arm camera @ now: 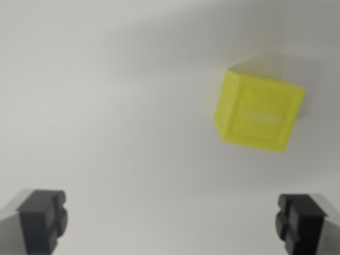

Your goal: Pick yellow cube

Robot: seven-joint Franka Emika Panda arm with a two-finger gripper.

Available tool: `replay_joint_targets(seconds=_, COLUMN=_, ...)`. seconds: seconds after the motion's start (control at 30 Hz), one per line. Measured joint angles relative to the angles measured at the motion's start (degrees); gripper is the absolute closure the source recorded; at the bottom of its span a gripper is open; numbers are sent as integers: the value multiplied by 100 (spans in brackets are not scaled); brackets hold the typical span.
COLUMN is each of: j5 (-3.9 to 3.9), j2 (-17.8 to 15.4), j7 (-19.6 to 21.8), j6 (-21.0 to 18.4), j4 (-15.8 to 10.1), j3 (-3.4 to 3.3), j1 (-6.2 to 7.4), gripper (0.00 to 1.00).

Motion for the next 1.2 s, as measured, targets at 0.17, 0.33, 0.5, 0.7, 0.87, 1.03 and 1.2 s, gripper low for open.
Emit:
replay_joint_targets(seconds=0.17, j5=5, j2=89, j7=28, j6=119, j4=-18, j3=0, j1=-58, gripper=0)
replay_joint_targets(seconds=0.33, j5=10, j2=182, j7=56, j6=236, j4=-32, j3=0, j1=-117, gripper=0)
replay_joint_targets(seconds=0.5, j5=15, j2=277, j7=82, j6=352, j4=-42, j3=0, j1=-176, gripper=0)
replay_joint_targets(seconds=0.7, j5=22, j2=395, j7=116, j6=489, j4=-48, j3=0, j1=-245, gripper=0)
replay_joint_targets(seconds=0.87, j5=28, j2=497, j7=142, j6=601, j4=-48, j3=0, j1=-303, gripper=0)
replay_joint_targets(seconds=1.03, j5=35, j2=601, j7=168, j6=712, j4=-44, j3=0, j1=-361, gripper=0)
replay_joint_targets(seconds=1.2, j5=42, j2=708, j7=193, j6=821, j4=-36, j3=0, j1=-419, gripper=0)
